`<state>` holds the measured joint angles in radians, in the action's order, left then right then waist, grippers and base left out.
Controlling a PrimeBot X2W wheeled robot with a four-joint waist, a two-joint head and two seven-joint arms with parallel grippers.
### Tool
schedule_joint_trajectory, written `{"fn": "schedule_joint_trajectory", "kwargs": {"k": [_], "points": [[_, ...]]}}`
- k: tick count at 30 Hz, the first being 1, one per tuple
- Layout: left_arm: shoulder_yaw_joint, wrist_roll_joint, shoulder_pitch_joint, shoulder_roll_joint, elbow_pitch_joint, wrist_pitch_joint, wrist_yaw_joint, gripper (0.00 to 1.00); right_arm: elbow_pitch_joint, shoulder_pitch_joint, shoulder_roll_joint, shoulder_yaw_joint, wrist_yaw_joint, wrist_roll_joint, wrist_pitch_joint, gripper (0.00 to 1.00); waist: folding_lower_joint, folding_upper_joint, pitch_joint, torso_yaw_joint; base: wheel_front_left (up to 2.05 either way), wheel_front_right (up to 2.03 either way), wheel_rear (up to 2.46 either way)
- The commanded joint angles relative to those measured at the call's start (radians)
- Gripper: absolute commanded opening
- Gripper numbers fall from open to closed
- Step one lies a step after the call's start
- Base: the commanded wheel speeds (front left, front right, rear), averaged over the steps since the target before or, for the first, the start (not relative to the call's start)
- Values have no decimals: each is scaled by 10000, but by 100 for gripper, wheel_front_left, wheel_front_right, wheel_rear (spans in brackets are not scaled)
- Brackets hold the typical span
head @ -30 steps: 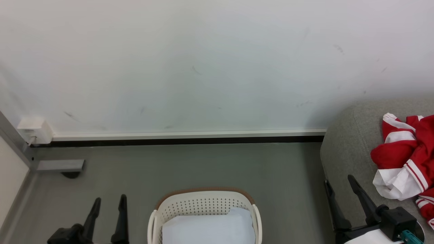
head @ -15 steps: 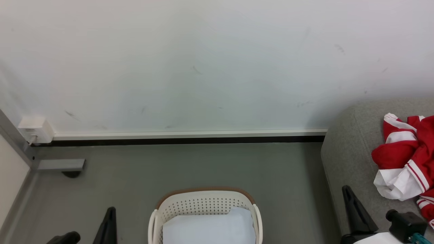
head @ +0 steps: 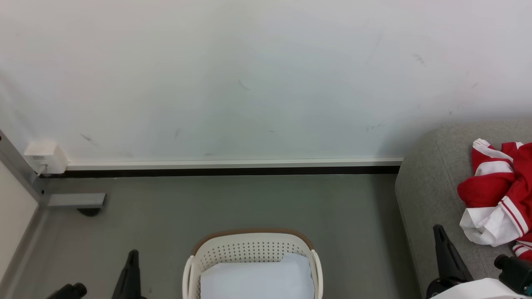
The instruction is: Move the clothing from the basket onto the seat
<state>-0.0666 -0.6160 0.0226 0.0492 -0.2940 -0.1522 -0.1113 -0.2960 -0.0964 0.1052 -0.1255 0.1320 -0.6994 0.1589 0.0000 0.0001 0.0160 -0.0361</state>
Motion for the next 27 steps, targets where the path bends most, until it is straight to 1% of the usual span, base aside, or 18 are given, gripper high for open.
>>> {"fn": "schedule_joint_trajectory", "kwargs": {"k": [1,27], "points": [[-85,-497,265,70,162,91,-43,0,163,-160,37,130,-5,-438,-85,0,0,-1,-3,7,0,0,0],[-219,-3765,494,57,298,985,-107,0,310,-161,-122,861,-10,-3491,-951,0,0,-1,-50,95,0,0,0]]}}
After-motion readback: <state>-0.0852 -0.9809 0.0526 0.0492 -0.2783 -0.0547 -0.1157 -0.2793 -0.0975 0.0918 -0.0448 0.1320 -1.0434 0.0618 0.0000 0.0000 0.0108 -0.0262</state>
